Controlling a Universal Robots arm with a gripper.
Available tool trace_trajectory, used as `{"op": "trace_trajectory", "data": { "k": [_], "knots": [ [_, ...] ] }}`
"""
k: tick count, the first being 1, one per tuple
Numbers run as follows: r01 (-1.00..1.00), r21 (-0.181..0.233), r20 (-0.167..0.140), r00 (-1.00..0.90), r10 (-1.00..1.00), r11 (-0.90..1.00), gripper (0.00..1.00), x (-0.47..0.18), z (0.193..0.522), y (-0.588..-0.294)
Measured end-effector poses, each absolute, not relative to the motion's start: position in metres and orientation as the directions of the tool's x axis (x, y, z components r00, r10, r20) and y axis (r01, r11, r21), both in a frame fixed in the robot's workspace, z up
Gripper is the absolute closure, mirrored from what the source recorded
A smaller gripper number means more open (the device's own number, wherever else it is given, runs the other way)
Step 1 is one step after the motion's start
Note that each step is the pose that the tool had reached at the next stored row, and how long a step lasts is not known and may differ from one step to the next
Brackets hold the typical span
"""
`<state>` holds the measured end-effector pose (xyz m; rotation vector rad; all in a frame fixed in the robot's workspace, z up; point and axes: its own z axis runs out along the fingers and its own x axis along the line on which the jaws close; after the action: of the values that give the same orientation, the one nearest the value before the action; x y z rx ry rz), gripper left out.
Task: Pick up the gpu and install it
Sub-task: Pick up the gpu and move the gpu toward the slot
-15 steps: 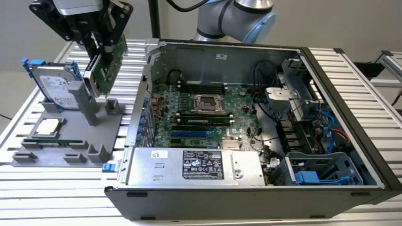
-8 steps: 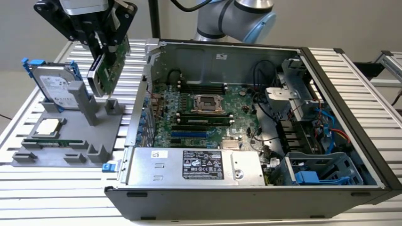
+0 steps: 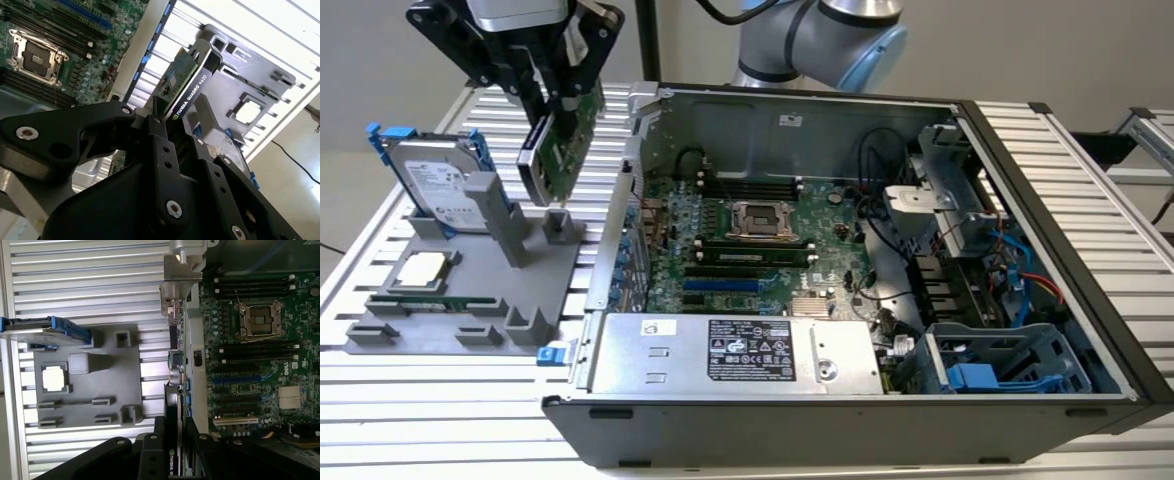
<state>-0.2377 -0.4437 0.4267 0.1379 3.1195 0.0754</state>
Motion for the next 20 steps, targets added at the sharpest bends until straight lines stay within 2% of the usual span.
{"op": "trace_trajectory", "data": {
  "k": [20],
  "knots": [
    [0.088,0.049,-0.016,-0.996,0.089,0.995,1.00,-0.221,0.428,-0.444]
  ]
}}
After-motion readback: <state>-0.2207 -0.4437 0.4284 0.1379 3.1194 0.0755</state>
